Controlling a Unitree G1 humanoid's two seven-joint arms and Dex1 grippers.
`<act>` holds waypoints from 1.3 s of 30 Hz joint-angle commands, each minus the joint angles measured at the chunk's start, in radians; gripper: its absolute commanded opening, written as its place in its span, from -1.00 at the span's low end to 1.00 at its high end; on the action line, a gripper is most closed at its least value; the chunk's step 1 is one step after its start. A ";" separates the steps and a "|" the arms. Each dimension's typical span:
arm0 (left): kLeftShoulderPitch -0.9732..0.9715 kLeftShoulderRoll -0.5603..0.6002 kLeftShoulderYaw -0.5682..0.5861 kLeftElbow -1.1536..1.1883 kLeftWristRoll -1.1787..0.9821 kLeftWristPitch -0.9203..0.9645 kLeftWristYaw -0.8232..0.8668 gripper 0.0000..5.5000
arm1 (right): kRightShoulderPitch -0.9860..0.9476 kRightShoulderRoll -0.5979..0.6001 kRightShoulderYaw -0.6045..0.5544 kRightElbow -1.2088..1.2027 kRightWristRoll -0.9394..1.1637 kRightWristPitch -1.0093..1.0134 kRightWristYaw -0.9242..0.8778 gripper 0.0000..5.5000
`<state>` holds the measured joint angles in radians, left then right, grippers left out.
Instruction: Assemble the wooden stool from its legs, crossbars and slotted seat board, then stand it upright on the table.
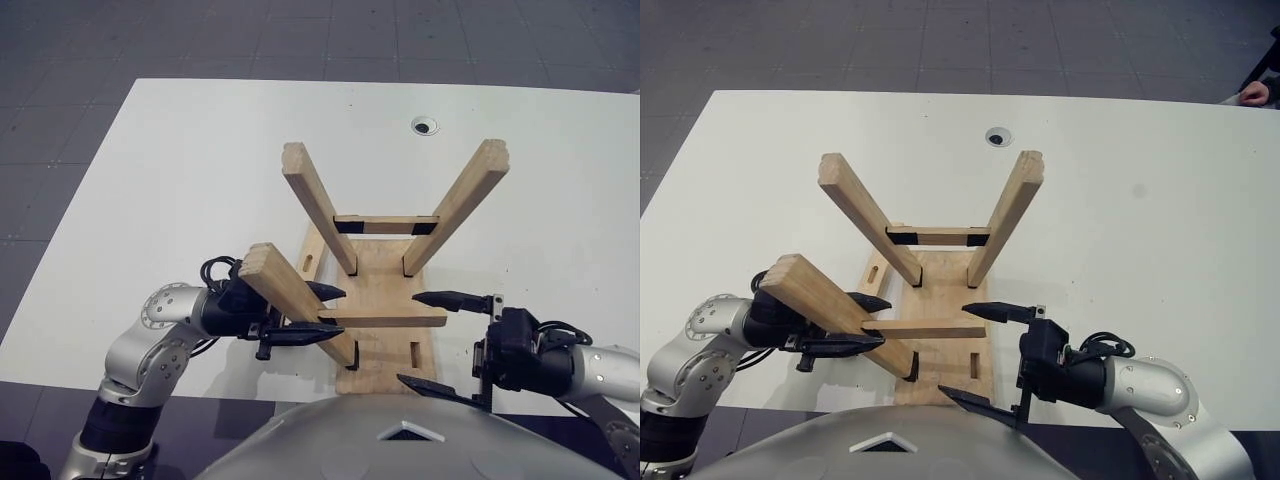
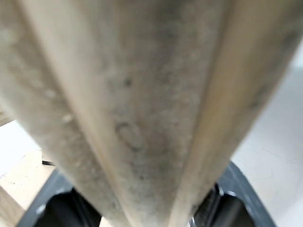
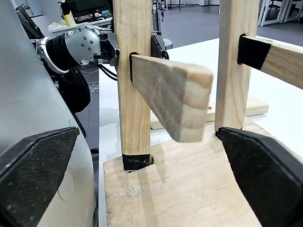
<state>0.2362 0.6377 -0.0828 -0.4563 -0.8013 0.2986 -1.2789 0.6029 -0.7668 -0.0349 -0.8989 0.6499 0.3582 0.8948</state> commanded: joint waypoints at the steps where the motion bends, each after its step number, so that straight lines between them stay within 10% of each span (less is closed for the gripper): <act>1: -0.024 0.020 -0.003 0.030 0.114 -0.029 0.041 -0.26 | 0.003 -0.005 0.006 -0.016 -0.016 -0.006 -0.008 1.00; 30: -0.102 0.005 -0.211 0.136 0.376 -0.227 0.111 -0.26 | 0.029 -0.015 -0.058 -0.029 0.000 0.006 -0.022 1.00; 39: -0.116 0.015 -0.249 0.153 0.390 -0.245 0.161 -0.26 | 0.093 -0.043 -0.322 0.045 -0.082 0.049 -0.084 1.00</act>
<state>0.0801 0.6150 -0.2734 -0.3831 -0.5360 -0.0088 -1.1282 0.6690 -0.7899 -0.2817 -0.8628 0.5933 0.4054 0.7964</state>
